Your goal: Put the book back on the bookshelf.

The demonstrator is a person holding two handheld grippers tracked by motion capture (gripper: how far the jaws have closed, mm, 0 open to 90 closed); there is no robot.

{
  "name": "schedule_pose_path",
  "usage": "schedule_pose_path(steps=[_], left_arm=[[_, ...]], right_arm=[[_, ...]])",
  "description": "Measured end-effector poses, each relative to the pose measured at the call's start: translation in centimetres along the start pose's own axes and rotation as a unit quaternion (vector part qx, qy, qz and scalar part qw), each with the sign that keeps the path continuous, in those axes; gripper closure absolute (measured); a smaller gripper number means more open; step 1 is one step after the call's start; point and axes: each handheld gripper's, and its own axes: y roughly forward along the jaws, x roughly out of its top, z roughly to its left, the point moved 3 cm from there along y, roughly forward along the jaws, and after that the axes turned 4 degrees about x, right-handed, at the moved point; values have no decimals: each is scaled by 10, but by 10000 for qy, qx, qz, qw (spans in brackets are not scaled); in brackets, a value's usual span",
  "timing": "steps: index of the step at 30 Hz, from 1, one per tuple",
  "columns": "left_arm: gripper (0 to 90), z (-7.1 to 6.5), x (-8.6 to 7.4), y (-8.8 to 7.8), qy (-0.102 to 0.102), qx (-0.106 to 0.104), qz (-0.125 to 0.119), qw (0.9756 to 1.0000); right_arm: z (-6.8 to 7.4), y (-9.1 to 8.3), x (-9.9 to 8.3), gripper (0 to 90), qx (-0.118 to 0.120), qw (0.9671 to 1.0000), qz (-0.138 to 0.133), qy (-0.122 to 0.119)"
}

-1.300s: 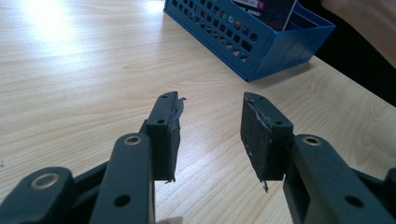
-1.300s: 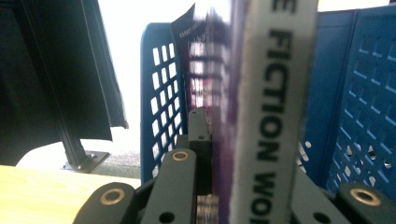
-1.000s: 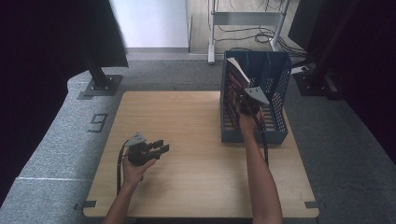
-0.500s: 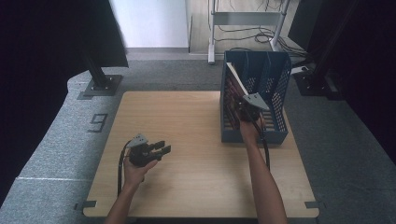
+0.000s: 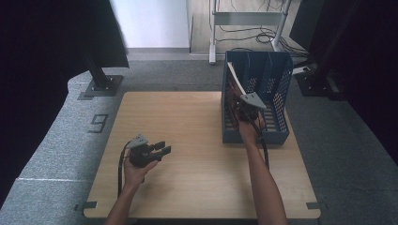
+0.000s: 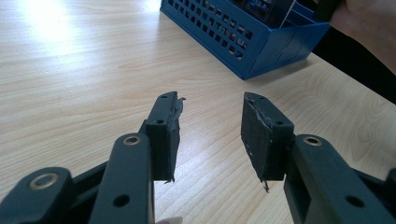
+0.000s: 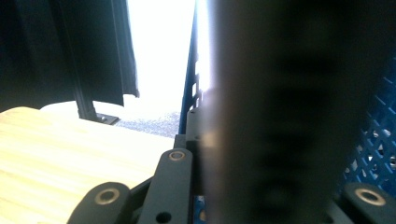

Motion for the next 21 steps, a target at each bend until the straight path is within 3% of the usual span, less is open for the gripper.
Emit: schedule_pose_path(steps=[13,21], left_arm=[[567,3,-2,1,-56,14,18,10000],[567,4,-3,1,-78,14,18,10000]], right_arm=[[-11,10,-1,815,-322,9982,-259,425],[-17,14,-2,816,-503,9966,-373,541]])
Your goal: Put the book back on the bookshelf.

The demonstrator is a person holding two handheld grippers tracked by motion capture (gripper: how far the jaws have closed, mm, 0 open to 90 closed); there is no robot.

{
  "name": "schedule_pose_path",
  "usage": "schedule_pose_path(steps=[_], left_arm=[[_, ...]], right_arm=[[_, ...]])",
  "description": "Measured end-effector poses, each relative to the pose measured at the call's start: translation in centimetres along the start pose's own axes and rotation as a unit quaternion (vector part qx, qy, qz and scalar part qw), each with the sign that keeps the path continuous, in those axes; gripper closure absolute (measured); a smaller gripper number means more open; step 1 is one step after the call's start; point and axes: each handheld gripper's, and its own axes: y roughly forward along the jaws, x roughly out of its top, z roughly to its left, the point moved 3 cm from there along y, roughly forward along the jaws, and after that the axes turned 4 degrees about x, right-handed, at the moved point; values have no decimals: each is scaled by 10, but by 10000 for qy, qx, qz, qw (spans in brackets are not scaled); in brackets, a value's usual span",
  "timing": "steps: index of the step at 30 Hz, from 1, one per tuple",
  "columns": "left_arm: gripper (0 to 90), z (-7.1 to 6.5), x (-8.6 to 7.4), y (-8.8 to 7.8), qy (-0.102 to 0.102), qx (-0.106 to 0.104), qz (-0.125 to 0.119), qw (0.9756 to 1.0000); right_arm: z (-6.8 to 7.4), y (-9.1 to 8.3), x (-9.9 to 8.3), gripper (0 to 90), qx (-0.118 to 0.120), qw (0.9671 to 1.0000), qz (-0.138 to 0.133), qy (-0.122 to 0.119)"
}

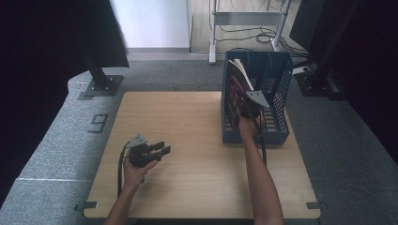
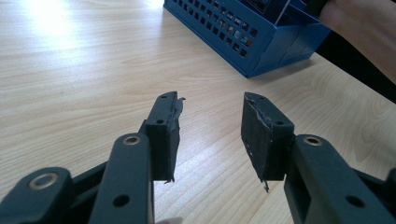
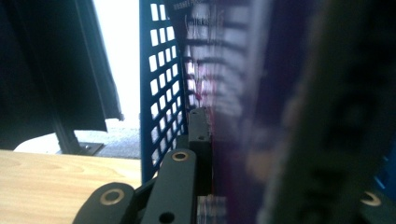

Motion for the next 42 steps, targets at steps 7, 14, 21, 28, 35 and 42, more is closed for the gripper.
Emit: schedule_pose_path(steps=[7,14,21,28,35,42], left_arm=[[568,4,1,-3,-59,21,-56,10000],[568,4,1,-4,-60,14,-64,10000],[568,3,1,-4,-47,11,-69,10000],[567,3,1,-4,-44,7,-63,10000],[568,2,1,-2,-29,-5,-23,10000],[568,2,1,-3,-34,1,-37,10000]], right_arm=[[-1,8,5,816,-165,9997,47,-153],[4,12,2,816,-89,9997,-21,-220],[14,13,1,799,148,9994,2,-317],[21,13,0,746,542,9974,70,-477],[15,14,1,734,610,9978,70,-267],[21,12,0,648,717,9970,116,-278]])
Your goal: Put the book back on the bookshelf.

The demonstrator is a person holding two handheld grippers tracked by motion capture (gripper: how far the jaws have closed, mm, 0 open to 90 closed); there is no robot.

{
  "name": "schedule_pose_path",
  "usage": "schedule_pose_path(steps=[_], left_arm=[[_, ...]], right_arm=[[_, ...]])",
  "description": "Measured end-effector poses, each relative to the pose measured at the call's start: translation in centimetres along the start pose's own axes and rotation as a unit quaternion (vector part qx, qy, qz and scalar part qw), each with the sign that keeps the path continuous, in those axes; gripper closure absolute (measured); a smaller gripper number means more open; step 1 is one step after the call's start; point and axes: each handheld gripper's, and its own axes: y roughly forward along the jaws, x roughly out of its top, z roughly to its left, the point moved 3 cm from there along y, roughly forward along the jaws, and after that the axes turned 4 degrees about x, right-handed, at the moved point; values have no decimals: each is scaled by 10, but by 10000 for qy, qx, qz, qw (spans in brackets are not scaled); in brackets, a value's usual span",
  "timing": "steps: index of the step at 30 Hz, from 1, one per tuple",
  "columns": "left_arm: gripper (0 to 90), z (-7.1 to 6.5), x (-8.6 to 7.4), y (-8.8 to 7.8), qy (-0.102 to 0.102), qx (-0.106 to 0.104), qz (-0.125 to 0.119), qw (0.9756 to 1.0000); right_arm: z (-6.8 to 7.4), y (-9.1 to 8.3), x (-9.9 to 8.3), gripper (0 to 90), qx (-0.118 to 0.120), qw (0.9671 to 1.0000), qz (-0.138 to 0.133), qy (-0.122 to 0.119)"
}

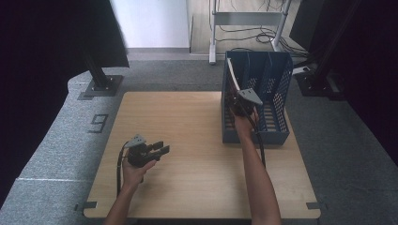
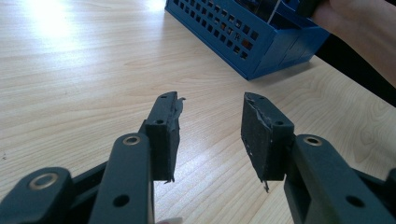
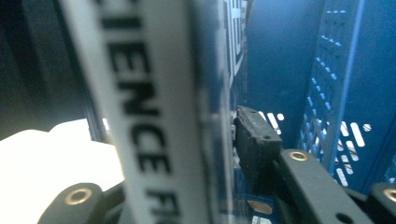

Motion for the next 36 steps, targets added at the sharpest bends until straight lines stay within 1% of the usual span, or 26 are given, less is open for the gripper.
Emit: schedule_pose_path(steps=[2,3,4,7,8,9,10,11,13,20,22,24,25,26,27,31,36], left_arm=[[568,0,0,0,7,-9,9,10000],[567,0,0,0,7,-9,9,10000],[567,-1,0,0,8,-8,3,10000],[567,-1,0,1,12,-6,11,10000],[567,-2,0,1,16,-2,11,10000],[567,-2,0,1,16,-2,11,10000],[567,-2,0,1,24,-2,9,10000],[567,-2,0,1,29,-8,6,10000],[567,-2,0,1,30,-8,3,10000],[566,0,0,-1,1,6,-14,10000],[567,0,1,-1,-7,9,-21,10000],[566,0,1,-1,-11,12,-27,10000],[566,0,1,-1,-10,13,-25,10000],[567,1,1,-1,-10,14,-31,10000],[567,1,1,-2,-14,12,-33,10000],[566,2,1,-2,-38,20,-45,10000],[567,4,0,-2,-47,28,-38,10000]], right_arm=[[2,-1,0,617,66,10000,42,-48],[2,-1,0,617,66,10000,42,-48],[4,-3,1,593,141,9998,85,-110],[6,-5,1,580,193,9996,130,-153],[8,-6,1,600,194,9994,202,-220],[8,-6,1,600,194,9994,202,-220],[8,-6,1,646,153,9993,224,-264],[10,-6,1,723,-58,9987,251,-441],[10,-6,1,745,-146,9984,255,-476],[9,-3,2,754,-275,9986,172,-419],[8,-2,2,766,-385,9986,126,-334],[9,-1,2,774,-422,9985,110,-329],[9,-1,2,788,-484,9982,97,-344],[8,-1,2,810,-614,9974,69,-369],[8,-1,2,810,-614,9974,69,-369],[1,2,2,814,-693,9973,11,-226],[-1,8,4,813,-765,9968,46,-228]])
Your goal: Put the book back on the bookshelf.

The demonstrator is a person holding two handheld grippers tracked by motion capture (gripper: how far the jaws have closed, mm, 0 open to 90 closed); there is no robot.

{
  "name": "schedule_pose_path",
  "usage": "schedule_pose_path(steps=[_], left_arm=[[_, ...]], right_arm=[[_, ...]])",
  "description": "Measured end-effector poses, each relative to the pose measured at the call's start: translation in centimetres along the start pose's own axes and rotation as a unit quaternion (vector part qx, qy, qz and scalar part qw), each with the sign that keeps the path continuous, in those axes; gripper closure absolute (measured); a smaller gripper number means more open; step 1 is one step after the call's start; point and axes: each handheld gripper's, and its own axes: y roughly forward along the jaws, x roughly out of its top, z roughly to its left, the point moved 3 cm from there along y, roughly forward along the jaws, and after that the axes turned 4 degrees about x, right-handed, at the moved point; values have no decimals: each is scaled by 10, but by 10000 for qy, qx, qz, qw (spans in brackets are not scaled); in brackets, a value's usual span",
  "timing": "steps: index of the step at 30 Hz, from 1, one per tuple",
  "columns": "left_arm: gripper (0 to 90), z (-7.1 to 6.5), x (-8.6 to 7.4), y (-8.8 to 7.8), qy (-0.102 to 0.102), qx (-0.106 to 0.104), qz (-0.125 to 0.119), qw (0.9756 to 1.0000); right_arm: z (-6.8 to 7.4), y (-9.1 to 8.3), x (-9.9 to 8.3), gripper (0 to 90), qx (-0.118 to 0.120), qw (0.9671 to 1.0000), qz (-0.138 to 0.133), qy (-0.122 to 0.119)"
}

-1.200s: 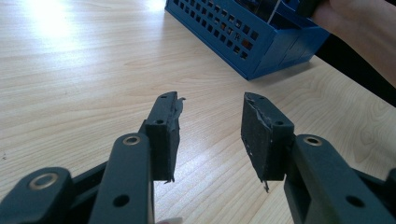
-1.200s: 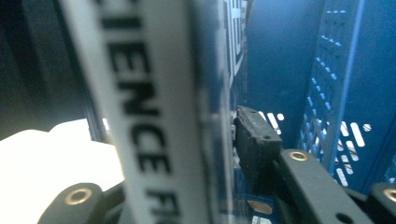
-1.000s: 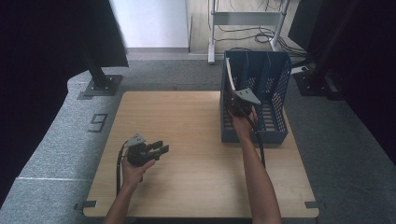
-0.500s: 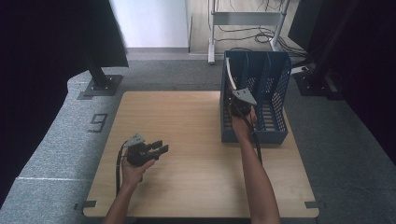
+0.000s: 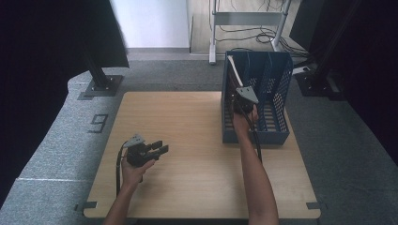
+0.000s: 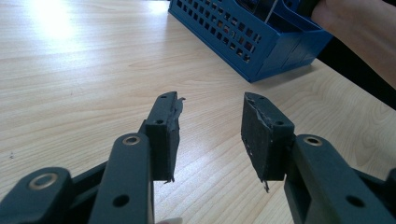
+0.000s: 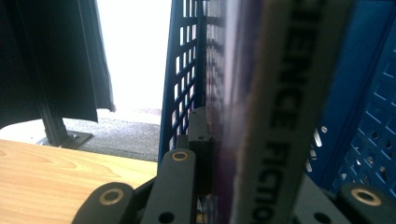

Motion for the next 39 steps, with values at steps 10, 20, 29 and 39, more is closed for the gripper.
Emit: schedule_pose_path(steps=[10,20,29,39], left_arm=[[567,2,1,-3,-40,2,-52,10000],[567,-1,1,-1,-4,-18,-27,10000],[566,-2,0,1,13,-20,16,10000],[566,-4,0,2,41,-37,40,10000]], right_arm=[[13,6,1,694,250,9995,-114,-137],[16,-3,3,552,488,9985,-118,-234],[12,-12,0,485,711,9974,-112,-65],[13,-30,4,465,945,9955,-41,-15]])
